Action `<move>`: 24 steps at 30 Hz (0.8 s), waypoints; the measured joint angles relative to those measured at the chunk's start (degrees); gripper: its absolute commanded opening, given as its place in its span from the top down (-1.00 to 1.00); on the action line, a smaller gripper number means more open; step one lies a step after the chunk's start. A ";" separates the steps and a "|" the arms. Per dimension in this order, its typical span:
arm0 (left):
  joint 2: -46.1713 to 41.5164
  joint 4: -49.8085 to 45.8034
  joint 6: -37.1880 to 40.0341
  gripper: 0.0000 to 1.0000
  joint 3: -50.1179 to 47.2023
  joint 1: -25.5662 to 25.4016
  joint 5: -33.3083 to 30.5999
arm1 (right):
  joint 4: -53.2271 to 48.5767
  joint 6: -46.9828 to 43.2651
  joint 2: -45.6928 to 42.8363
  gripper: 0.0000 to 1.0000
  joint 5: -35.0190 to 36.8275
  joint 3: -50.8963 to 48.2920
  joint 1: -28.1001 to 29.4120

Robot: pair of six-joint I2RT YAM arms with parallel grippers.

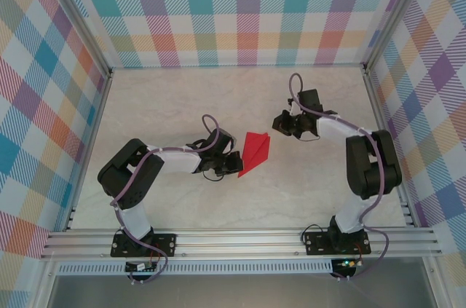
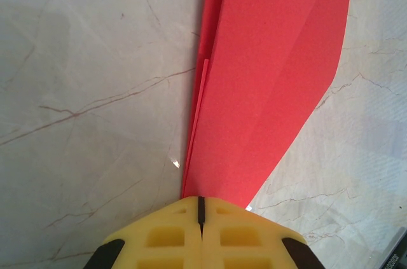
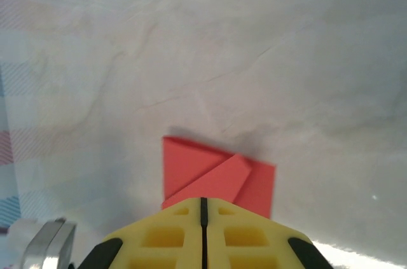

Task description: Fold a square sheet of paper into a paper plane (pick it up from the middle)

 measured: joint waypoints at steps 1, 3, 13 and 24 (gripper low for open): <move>0.00 0.00 0.00 1.00 0.00 0.00 0.00 | 0.00 0.11 -1.42 0.85 0.24 -0.87 1.14; 0.00 0.00 -0.02 1.00 0.00 0.00 0.00 | 0.33 0.42 -3.65 0.85 0.81 -2.67 3.69; 0.00 0.00 -0.02 1.00 0.00 0.00 -0.04 | 1.51 3.72 -3.28 0.86 3.89 -6.47 15.08; -0.02 -0.04 -0.02 1.00 0.02 0.00 -0.04 | 5.57 6.45 6.23 0.88 2.69 -6.58 17.27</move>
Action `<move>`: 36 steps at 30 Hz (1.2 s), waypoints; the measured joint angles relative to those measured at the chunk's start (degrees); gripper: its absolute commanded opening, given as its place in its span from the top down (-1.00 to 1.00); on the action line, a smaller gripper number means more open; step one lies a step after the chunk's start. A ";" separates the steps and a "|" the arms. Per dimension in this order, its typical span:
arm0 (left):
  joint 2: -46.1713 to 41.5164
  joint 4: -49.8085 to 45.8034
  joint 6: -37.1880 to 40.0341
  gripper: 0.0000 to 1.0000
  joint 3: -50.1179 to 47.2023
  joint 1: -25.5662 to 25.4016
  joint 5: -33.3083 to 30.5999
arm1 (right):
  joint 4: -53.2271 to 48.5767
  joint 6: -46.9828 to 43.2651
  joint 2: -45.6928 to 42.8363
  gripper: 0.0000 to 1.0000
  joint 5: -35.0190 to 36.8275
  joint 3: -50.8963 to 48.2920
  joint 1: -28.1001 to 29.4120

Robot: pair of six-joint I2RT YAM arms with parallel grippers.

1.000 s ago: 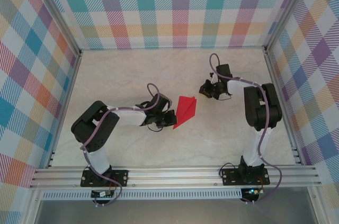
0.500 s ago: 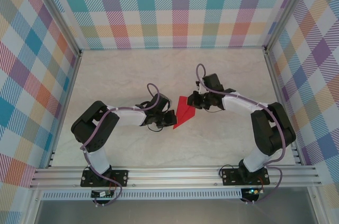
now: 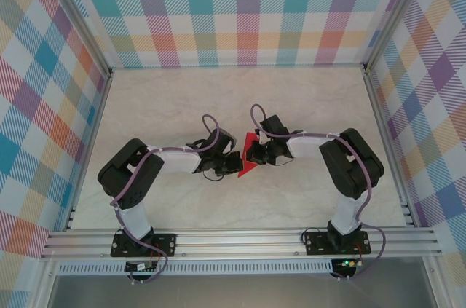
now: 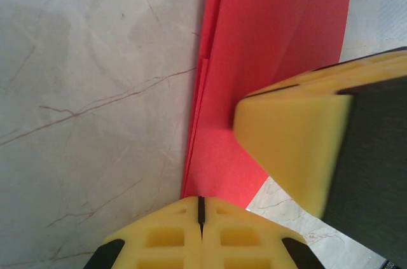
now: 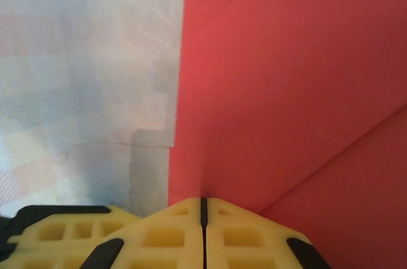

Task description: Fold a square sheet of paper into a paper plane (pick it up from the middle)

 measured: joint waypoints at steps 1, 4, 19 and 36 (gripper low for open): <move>0.00 -0.09 0.00 1.00 0.02 0.00 0.02 | 0.11 0.00 0.07 0.88 -0.37 0.02 0.00; -0.09 -0.26 0.00 1.00 0.02 0.00 0.00 | 0.46 0.02 0.55 0.89 -0.94 0.13 -0.02; -3.52 0.57 -0.22 0.89 0.04 0.00 0.07 | 1.33 0.17 1.03 0.89 -1.60 0.22 0.00; -0.76 3.50 -1.84 0.95 -2.25 0.00 1.16 | 1.73 1.27 1.31 0.90 -1.88 0.22 -0.02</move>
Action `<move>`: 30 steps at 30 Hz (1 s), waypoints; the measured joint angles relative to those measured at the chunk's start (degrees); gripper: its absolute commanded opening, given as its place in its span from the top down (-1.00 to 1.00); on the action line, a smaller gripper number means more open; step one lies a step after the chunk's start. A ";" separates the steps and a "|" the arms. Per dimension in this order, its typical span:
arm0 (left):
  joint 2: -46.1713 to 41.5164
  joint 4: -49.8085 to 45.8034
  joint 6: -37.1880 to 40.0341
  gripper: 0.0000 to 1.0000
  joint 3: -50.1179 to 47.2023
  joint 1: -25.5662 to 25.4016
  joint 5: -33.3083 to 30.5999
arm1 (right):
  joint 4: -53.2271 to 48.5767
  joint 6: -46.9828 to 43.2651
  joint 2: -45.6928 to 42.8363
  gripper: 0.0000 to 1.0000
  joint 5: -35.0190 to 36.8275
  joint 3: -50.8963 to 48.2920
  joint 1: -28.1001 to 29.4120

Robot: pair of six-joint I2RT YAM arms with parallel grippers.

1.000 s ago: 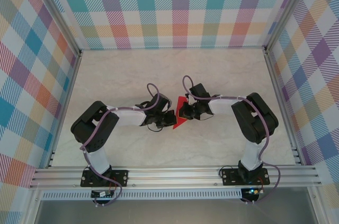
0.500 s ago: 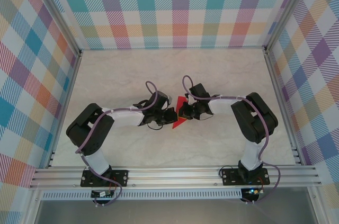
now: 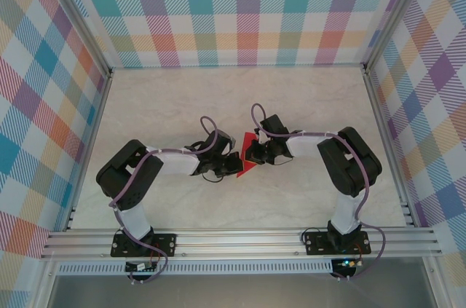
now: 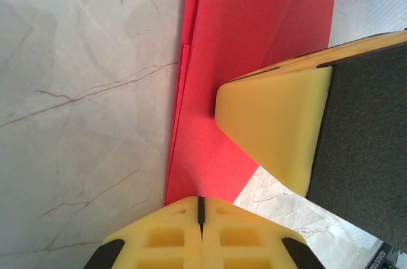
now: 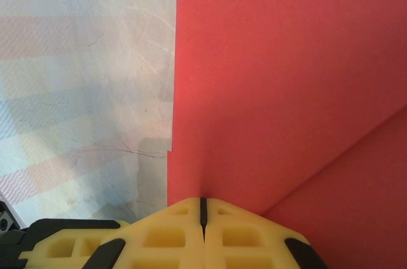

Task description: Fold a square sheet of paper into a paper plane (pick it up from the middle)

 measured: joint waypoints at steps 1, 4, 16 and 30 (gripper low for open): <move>0.00 0.09 -0.07 0.95 -0.04 0.00 0.00 | 0.00 0.00 0.02 0.90 0.00 0.00 0.00; 0.00 1.07 -0.11 0.95 -0.63 0.00 0.17 | 0.00 0.02 0.04 0.90 -0.04 0.00 -0.04; -2.56 1.14 0.13 0.95 -3.96 0.02 1.95 | -0.22 0.02 0.59 0.90 -0.68 0.57 -0.04; -3.65 -0.02 0.63 0.96 -4.66 -0.46 0.59 | -0.22 0.04 1.22 0.90 -1.62 1.09 -0.02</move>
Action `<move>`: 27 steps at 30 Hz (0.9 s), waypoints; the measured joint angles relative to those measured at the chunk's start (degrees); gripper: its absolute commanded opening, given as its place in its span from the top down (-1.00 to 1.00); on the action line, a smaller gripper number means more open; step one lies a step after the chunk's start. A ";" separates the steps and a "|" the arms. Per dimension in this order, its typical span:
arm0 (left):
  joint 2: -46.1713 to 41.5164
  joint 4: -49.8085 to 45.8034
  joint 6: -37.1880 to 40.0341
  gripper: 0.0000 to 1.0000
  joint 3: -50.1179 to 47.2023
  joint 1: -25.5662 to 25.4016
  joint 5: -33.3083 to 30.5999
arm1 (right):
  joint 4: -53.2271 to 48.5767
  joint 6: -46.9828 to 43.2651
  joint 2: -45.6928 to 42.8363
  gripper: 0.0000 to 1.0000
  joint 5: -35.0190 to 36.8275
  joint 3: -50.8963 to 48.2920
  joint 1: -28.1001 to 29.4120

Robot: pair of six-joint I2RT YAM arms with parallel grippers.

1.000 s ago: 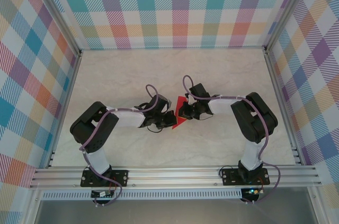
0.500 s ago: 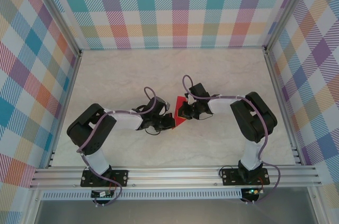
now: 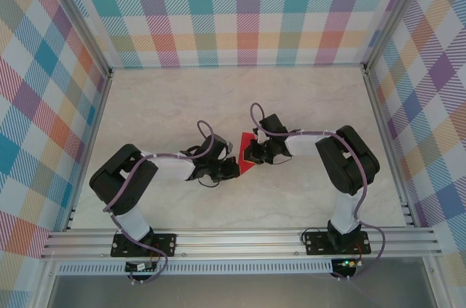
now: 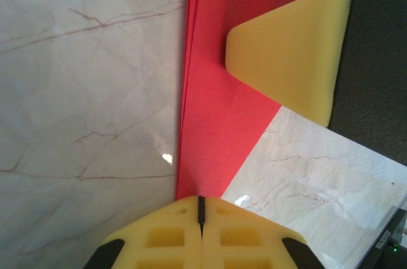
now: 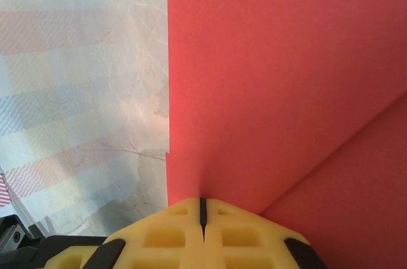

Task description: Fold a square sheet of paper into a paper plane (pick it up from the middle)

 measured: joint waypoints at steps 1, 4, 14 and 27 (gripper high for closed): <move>-0.17 -0.28 0.11 0.96 -0.11 -0.04 -0.15 | 0.00 0.00 0.00 0.90 0.00 0.00 0.00; -0.74 -0.83 0.39 0.96 -0.50 -0.50 -0.68 | 0.02 0.02 0.07 0.90 -0.11 0.02 0.00; -1.25 -1.99 1.01 0.96 -0.59 -0.76 -1.29 | 0.00 0.17 0.22 0.90 -0.35 0.22 0.04; -3.61 -7.43 1.03 0.81 -0.87 -1.16 -1.29 | -0.15 0.20 0.26 0.89 -0.39 0.33 0.04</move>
